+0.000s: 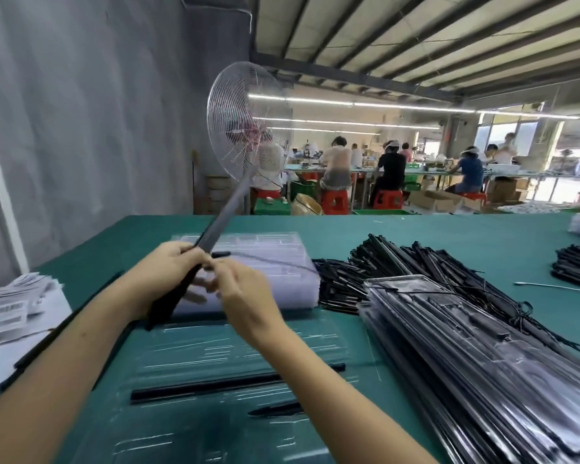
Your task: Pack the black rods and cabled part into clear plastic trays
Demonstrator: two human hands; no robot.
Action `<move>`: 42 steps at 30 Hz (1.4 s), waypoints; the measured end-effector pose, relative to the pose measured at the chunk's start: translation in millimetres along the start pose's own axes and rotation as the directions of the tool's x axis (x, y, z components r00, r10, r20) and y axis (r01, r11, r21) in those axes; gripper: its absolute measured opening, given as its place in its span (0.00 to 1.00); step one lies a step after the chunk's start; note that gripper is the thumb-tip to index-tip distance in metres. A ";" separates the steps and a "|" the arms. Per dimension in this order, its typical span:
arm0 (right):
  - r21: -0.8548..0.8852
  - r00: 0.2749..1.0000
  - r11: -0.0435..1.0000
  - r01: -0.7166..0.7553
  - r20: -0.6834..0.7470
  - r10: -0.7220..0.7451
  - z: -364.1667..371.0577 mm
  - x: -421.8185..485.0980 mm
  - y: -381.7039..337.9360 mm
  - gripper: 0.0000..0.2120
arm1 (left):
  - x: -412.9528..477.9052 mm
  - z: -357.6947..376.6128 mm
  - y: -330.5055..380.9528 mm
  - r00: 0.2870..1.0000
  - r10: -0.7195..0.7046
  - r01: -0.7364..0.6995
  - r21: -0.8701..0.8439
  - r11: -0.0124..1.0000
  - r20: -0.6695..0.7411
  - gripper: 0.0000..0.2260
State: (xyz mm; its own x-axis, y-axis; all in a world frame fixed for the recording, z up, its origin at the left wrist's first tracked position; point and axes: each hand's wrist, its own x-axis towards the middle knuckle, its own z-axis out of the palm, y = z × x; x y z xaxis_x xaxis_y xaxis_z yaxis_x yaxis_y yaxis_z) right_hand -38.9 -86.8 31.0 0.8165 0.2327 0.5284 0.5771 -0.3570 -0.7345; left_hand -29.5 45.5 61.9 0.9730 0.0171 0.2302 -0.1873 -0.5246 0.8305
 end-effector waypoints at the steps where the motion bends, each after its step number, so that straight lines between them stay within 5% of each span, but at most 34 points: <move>1: 0.032 0.992 0.993 -0.110 -0.060 0.111 -9.7 1.4 8.3 0.21 | 0.7 -1.9 -4.5 1.000 0.005 -0.005 0.088 0.996 0.008 0.05; 4: 0.411 0.785 0.775 -0.480 -0.192 0.588 -52.5 9.1 51.7 0.11 | -1.1 -13.3 -22.6 0.996 -0.018 -0.023 0.426 0.904 0.092 0.12; 6: 0.535 0.649 0.649 -0.541 -0.225 0.727 -83.5 4.3 79.9 0.06 | -7.2 -21.4 -26.8 0.991 -0.004 -0.062 0.488 0.870 0.134 0.22; 10: 0.533 0.444 0.685 -0.497 -0.523 0.728 -122.1 -8.8 110.9 0.06 | -11.5 -25.8 -32.0 0.981 0.070 -0.151 0.486 0.861 0.181 0.18; 14: 0.685 0.382 0.692 -0.227 -0.591 0.710 -142.2 -3.1 103.3 0.06 | -16.3 -16.7 -40.2 0.939 0.106 -0.283 0.557 0.781 0.328 0.25; 19: 0.464 0.569 0.874 -0.145 -0.684 0.457 -149.6 26.5 69.6 0.09 | -21.5 0.4 -53.9 0.913 0.112 -0.381 0.721 0.579 0.392 0.17; 24: 0.472 0.896 0.880 0.056 -0.412 0.165 -135.9 67.1 4.7 0.09 | -24.6 17.6 -56.8 0.924 0.045 -0.328 0.728 0.602 0.379 0.11; 27: 0.549 0.942 0.825 0.138 -0.331 0.062 -127.8 79.3 -16.2 0.11 | -21.7 31.7 -51.9 0.937 0.026 -0.248 0.611 0.752 0.349 0.10; 29: 0.630 0.969 0.769 0.107 -0.238 0.060 -126.5 75.2 -10.9 0.10 | -21.6 39.1 -46.6 0.947 0.025 -0.156 0.387 0.909 0.321 0.07; 30: 0.648 0.979 0.758 0.079 -0.195 0.064 -124.8 70.7 -4.9 0.10 | -21.9 42.9 -42.7 0.953 0.043 -0.129 0.274 0.953 0.299 0.14; 32: 0.646 0.985 0.762 0.041 -0.153 0.077 -116.6 61.5 7.9 0.09 | -23.3 53.8 -34.8 0.951 0.106 -0.163 0.182 0.970 0.289 0.23; 36: 0.613 0.977 0.790 0.014 -0.175 0.118 -91.2 52.8 18.8 0.11 | -21.7 81.1 -7.7 0.932 0.234 -0.261 0.065 0.963 0.275 0.11; 42: 0.674 0.989 0.737 -0.054 -0.067 0.133 -75.2 42.6 18.8 0.11 | -22.5 103.0 18.3 0.939 0.219 -0.169 -0.198 0.966 0.266 0.08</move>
State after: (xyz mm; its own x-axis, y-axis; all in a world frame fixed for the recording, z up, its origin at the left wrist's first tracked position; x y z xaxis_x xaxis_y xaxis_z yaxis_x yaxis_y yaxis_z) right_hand 5.4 -151.6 71.7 0.8831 0.1216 0.4531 0.3933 0.3344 -0.8564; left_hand -40.9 -52.2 19.7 0.9083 -0.3254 0.2630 -0.3721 -0.3411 0.8632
